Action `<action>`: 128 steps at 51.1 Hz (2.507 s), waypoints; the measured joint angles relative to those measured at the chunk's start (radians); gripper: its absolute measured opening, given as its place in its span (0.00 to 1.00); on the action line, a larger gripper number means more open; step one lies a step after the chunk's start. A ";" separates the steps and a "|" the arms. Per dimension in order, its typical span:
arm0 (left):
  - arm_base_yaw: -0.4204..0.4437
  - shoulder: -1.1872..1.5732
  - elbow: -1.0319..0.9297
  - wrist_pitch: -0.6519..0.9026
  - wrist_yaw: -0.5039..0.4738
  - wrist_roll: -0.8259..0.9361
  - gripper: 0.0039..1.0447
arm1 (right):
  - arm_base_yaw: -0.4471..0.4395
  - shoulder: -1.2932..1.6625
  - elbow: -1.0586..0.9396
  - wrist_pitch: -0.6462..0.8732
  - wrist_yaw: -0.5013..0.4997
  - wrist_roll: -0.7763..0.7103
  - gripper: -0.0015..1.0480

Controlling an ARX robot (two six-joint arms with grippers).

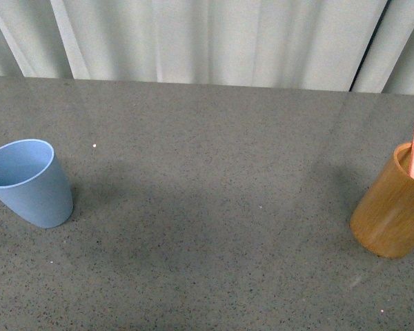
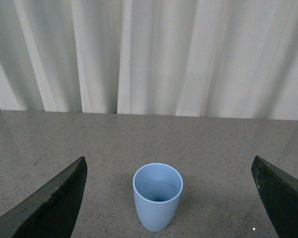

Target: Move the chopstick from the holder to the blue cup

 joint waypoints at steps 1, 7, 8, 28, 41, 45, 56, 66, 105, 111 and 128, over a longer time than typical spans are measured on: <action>0.000 0.000 0.000 0.000 0.000 0.000 0.94 | 0.000 0.000 0.000 0.000 0.000 0.000 0.90; 0.000 0.000 0.000 0.000 0.000 0.000 0.94 | 0.000 0.000 0.000 0.000 0.000 0.000 0.90; -0.002 0.002 0.000 -0.002 -0.007 -0.001 0.94 | 0.000 0.000 0.000 0.000 0.000 0.000 0.90; -0.011 0.640 0.352 -0.095 -0.229 -0.251 0.94 | 0.000 0.000 0.000 0.000 0.000 0.000 0.90; 0.047 1.236 0.621 -0.145 -0.153 -0.226 0.94 | 0.000 0.000 0.000 0.000 0.000 0.000 0.90; 0.058 1.346 0.674 -0.129 -0.154 -0.222 0.94 | 0.000 0.000 0.000 0.000 0.000 0.000 0.90; 0.062 1.576 0.737 -0.069 -0.163 -0.210 0.94 | 0.000 0.000 0.000 0.000 0.000 0.000 0.90; 0.044 1.651 0.754 -0.050 -0.168 -0.224 0.94 | 0.000 0.000 0.000 0.000 0.000 0.000 0.90; -0.076 1.798 0.863 -0.124 -0.168 -0.343 0.31 | 0.000 0.000 0.000 0.000 0.000 0.000 0.90; -0.107 1.784 0.867 -0.145 -0.145 -0.356 0.09 | 0.000 0.000 0.000 0.000 0.000 0.000 0.90; -0.259 1.674 0.933 -0.241 -0.108 -0.383 0.03 | 0.000 0.000 0.000 0.000 0.000 0.000 0.90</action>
